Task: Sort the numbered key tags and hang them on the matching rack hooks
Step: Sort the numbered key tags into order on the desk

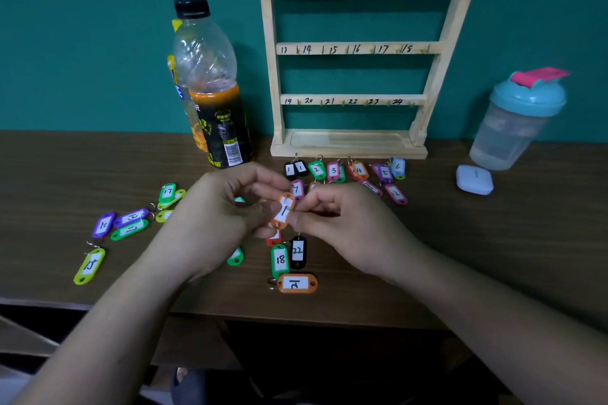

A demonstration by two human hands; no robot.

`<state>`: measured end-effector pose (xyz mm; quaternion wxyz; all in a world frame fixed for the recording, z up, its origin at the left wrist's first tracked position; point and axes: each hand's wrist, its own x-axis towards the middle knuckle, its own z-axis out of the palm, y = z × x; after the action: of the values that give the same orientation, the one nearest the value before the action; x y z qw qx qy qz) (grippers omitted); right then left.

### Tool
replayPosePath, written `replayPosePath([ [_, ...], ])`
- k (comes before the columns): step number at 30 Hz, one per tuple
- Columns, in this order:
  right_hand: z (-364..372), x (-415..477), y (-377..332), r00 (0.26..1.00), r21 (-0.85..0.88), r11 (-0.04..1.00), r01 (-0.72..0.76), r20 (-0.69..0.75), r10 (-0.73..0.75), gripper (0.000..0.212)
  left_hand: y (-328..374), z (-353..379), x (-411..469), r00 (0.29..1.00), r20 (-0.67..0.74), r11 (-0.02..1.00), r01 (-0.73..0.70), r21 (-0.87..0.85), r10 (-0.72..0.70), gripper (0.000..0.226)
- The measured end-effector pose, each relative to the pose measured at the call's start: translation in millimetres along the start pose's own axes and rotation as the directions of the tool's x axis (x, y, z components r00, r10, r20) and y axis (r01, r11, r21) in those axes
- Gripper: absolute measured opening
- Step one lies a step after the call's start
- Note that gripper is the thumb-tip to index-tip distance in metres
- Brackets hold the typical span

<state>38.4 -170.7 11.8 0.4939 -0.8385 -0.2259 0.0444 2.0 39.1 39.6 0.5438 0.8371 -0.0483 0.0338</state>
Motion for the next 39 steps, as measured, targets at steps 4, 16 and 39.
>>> replayPosePath([
  [4, -6, 0, 1, 0.999, 0.001, 1.0, -0.01, -0.043, 0.011, 0.007, 3, 12, 1, 1.0, 0.002, 0.999, -0.021, 0.039, 0.021, 0.028],
  [16, -84, 29, 51, 0.942, -0.201, 0.962, -0.187, -0.314, 0.118, 0.005, -4, 13, 12, 0.996, 0.024, 0.953, -0.093, 0.288, 0.09, 0.026],
  [39, -86, 30, 48, 0.947, -0.456, 0.855, -0.247, -0.299, 0.115, 0.008, -9, -2, 10, 0.992, 0.125, 0.878, -0.085, 0.47, 0.029, 0.014],
])
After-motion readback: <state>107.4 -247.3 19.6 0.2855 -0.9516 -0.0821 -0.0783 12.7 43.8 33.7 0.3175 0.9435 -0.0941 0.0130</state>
